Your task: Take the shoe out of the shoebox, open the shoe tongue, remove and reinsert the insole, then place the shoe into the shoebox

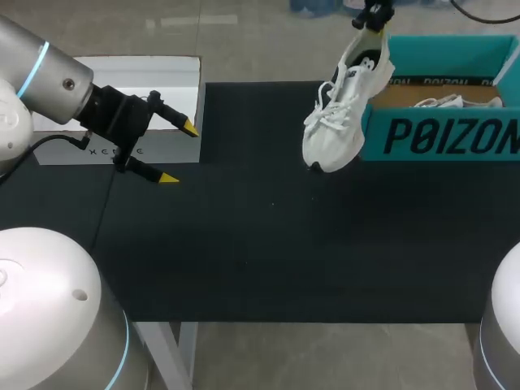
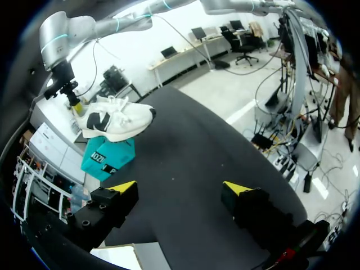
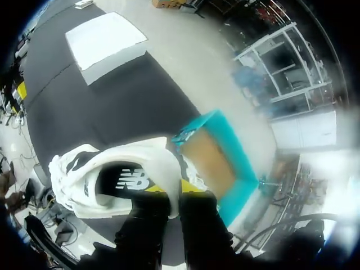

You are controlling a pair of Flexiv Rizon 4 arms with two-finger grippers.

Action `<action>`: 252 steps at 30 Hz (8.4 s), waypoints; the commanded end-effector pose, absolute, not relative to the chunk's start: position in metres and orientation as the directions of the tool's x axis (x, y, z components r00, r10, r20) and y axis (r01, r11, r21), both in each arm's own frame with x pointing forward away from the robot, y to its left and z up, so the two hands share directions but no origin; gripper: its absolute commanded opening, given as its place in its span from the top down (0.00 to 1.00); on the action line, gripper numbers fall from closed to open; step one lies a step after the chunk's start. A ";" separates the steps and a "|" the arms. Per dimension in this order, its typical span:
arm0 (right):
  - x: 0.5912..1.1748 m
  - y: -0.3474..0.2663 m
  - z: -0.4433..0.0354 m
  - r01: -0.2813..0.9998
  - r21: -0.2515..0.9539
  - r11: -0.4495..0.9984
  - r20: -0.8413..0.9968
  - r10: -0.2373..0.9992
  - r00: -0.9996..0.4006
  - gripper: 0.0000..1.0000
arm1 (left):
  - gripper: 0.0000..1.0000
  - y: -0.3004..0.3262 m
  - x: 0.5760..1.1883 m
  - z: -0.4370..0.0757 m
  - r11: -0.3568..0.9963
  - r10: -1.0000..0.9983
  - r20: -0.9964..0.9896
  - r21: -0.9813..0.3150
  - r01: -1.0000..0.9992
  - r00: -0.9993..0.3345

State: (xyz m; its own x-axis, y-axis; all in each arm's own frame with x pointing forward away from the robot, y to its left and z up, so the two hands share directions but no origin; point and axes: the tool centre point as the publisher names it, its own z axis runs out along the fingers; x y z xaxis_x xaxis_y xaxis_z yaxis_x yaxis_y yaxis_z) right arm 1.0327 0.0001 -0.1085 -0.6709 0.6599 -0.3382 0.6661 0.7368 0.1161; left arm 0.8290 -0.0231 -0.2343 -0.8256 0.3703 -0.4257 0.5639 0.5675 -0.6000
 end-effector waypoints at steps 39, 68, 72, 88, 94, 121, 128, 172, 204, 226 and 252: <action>1.067 -0.153 -0.092 0.894 0.435 -0.108 -0.153 0.969 0.192 1.00 | 0.00 -0.023 0.829 -0.234 0.570 0.372 -0.424 -0.598 0.564 -0.825; 1.113 -0.291 -0.162 0.833 0.319 -0.453 0.030 0.883 0.468 1.00 | 0.00 -0.023 0.829 -0.234 0.570 0.372 -0.424 -0.598 0.564 -0.825; 1.121 -0.295 -0.172 0.839 0.341 -0.424 0.001 0.892 0.451 1.00 | 0.00 -0.023 0.829 -0.234 0.570 0.372 -0.424 -0.598 0.564 -0.825; 1.168 -0.307 -0.217 0.873 0.308 -0.379 0.023 0.920 0.391 1.00 | 0.00 -0.023 0.829 -0.234 0.570 0.372 -0.424 -0.598 0.564 -0.825; 1.191 -0.307 -0.226 0.875 0.287 -0.389 0.011 0.915 0.403 1.00 | 0.00 -0.023 0.829 -0.234 0.570 0.372 -0.424 -0.598 0.564 -0.825; 1.196 -0.306 -0.232 0.861 0.298 -0.411 -0.003 0.902 0.432 1.00 | 0.00 -0.023 0.829 -0.234 0.570 0.372 -0.424 -0.598 0.564 -0.825; 1.204 -0.310 -0.254 0.874 0.276 -0.400 -0.016 0.908 0.420 1.00 | 0.00 -0.023 0.829 -0.234 0.570 0.372 -0.424 -0.598 0.564 -0.825; 1.198 -0.336 -0.300 0.842 0.205 -0.498 -0.011 0.859 0.511 0.00 | 0.00 -0.023 0.829 -0.234 0.570 0.372 -0.424 -0.598 0.564 -0.825; 1.164 -0.311 -0.230 0.849 0.177 -0.499 0.006 0.863 0.506 0.00 | 0.00 -0.023 0.829 -0.234 0.570 0.372 -0.424 -0.598 0.564 -0.825; 1.164 -0.311 -0.230 0.849 0.177 -0.499 0.006 0.863 0.506 0.00 | 0.00 -0.012 0.828 -0.237 0.741 -0.016 -0.123 -0.668 0.071 -0.992; 1.164 -0.311 -0.230 0.849 0.177 -0.499 0.006 0.863 0.506 0.00 | 0.00 0.009 0.857 -0.223 0.802 -0.231 -0.048 -0.575 -0.162 -0.972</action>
